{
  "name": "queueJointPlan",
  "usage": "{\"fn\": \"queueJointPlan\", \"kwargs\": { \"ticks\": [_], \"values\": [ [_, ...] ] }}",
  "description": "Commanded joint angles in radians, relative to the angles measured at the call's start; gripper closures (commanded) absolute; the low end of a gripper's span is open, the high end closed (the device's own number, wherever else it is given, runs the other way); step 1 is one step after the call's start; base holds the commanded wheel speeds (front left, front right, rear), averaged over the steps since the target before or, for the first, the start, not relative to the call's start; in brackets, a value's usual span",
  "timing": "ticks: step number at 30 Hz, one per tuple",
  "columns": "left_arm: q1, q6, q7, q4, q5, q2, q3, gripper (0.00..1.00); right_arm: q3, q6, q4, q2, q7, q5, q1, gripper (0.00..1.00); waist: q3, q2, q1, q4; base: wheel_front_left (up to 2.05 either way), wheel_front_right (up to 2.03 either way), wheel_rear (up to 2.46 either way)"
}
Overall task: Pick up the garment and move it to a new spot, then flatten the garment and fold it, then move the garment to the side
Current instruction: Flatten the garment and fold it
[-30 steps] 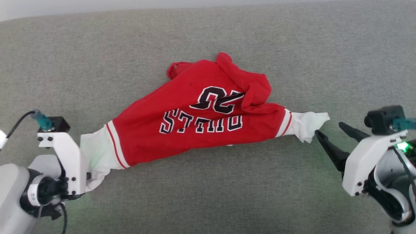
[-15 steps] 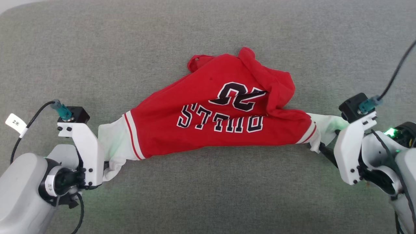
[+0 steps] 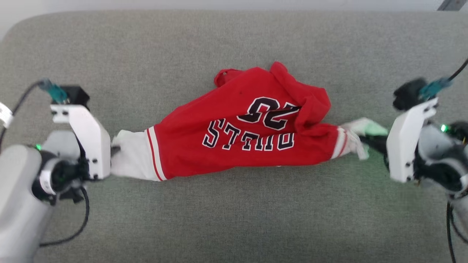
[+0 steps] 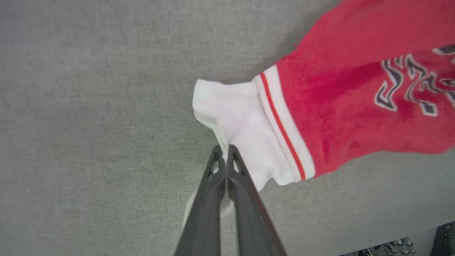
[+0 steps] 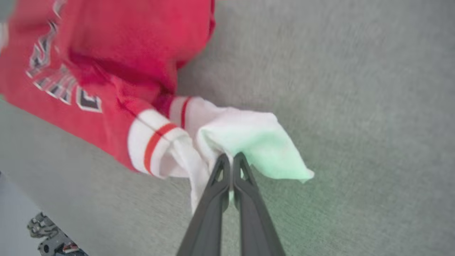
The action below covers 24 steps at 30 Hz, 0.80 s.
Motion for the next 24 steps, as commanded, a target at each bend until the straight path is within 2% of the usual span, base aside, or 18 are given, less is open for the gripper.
{"fn": "queueJointPlan", "kwargs": {
  "ticks": [1, 6, 11, 18, 24],
  "values": [
    [-0.02, 0.007, 0.004, -0.016, 0.008, 0.007, 0.009, 1.0, -0.014, 0.0, -0.017, 0.001, 0.005, 0.022, -0.018, 1.0, -0.016, 0.0, 0.0, -0.004, 0.0, 0.0, 0.0],
    [-0.106, 0.023, 0.023, -0.09, 0.004, 0.025, 0.043, 1.0, -0.084, 0.0, -0.071, -0.001, 0.028, 0.07, -0.073, 1.0, -0.057, 0.0, 0.0, -0.008, 0.0, 0.0, 0.0],
    [-0.206, 0.024, 0.044, -0.111, 0.012, 0.031, 0.061, 1.0, -0.151, 0.0, -0.082, 0.041, 0.047, 0.084, -0.14, 1.0, -0.104, 0.0, 0.0, -0.014, 0.0, 0.0, 0.0],
    [-0.347, 0.006, 0.026, -0.057, 0.03, 0.008, 0.071, 1.0, -0.224, 0.0, -0.053, 0.121, 0.049, 0.047, -0.261, 1.0, -0.173, 0.0, 0.0, -0.028, 0.0, 0.0, 0.0],
    [-0.438, -0.024, -0.02, 0.019, 0.045, -0.031, 0.067, 1.0, -0.266, 0.0, 0.008, 0.191, -0.012, 0.0, -0.371, 1.0, -0.229, 0.0, 0.0, -0.039, 0.0, 0.0, 0.0]
  ]
}}
